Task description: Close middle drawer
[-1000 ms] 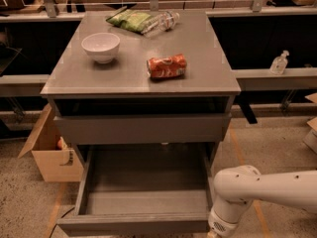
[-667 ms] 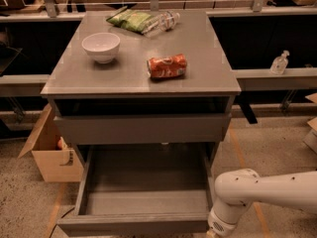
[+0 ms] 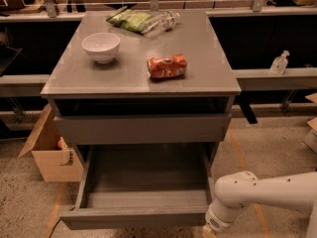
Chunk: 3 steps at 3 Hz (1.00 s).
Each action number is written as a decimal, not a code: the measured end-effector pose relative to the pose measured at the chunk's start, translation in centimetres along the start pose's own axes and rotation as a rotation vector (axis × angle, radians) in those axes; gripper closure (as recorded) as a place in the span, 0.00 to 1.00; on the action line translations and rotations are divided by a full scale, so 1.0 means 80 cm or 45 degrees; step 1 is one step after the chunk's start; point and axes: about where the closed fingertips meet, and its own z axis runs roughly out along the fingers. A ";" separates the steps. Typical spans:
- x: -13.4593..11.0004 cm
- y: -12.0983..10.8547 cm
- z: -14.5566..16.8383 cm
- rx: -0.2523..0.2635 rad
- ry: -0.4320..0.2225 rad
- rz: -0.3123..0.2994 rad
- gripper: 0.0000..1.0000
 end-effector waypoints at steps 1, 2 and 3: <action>-0.029 -0.007 0.001 0.053 -0.110 -0.025 1.00; -0.029 -0.007 0.001 0.053 -0.109 -0.025 1.00; -0.045 -0.010 -0.004 0.064 -0.162 -0.066 1.00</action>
Offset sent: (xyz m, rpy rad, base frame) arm 0.0144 0.0097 -0.0014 0.0244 -0.0690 -0.0026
